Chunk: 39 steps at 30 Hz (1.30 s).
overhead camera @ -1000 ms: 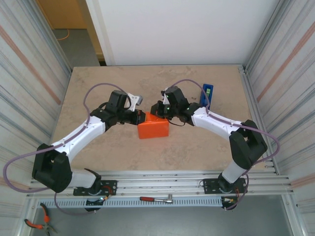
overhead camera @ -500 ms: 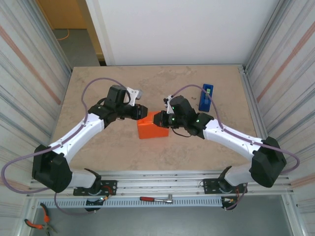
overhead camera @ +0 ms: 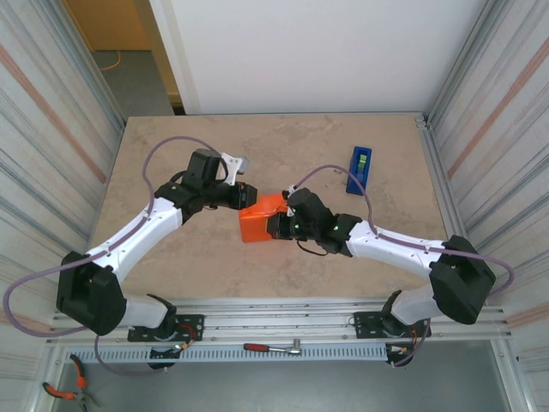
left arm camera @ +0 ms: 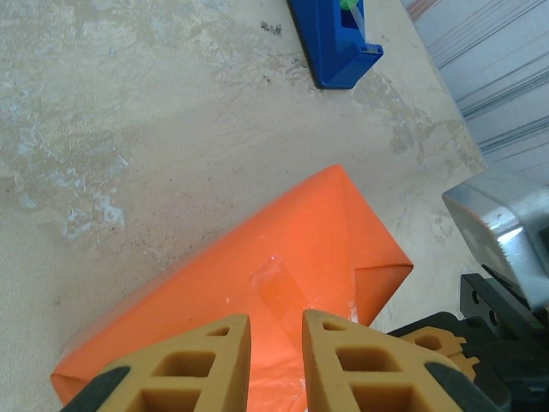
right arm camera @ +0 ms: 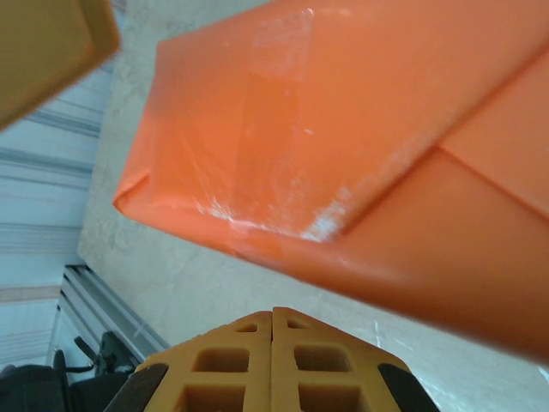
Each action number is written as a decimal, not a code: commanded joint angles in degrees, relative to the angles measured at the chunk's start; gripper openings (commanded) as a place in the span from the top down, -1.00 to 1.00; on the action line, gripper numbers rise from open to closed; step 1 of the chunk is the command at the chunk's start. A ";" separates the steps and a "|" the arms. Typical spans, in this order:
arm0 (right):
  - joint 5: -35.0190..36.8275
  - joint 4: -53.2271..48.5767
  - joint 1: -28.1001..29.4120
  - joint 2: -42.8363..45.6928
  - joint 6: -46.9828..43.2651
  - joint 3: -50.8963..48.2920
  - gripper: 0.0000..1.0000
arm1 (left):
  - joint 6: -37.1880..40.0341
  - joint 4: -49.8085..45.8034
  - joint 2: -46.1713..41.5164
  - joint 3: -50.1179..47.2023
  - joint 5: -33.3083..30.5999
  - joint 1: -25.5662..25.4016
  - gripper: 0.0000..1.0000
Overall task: Wrap the gift box in paper
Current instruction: Stick the wrapping paper to the gift box.
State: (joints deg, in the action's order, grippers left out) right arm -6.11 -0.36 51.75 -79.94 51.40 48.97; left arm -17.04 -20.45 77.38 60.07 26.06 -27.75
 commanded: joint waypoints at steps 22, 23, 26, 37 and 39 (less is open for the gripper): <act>6.40 -13.32 -0.90 17.57 -7.15 -2.93 0.04 | -0.39 1.64 -13.05 -4.90 -4.36 4.16 -0.33; 7.29 -15.93 -1.75 19.14 -7.60 -3.21 -0.18 | -0.95 2.32 -14.59 -6.59 -4.68 4.18 -0.40; 6.04 -19.94 -5.80 22.95 -8.73 -5.02 -0.62 | -2.46 3.63 -19.12 -11.74 -6.15 4.18 -0.63; 2.47 -25.24 -13.16 27.82 -14.47 -10.00 -0.97 | -11.16 6.62 -35.52 -31.35 -10.33 3.72 -0.98; 1.73 -24.10 -13.07 26.48 -14.42 -10.76 -0.97 | -12.58 7.30 -36.91 -34.00 -11.19 2.80 -0.98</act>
State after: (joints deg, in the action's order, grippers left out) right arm -3.05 -23.70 38.87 -52.49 39.42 39.35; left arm -25.87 -15.62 42.33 28.84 16.67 -23.99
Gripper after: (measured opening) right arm 0.986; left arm 0.989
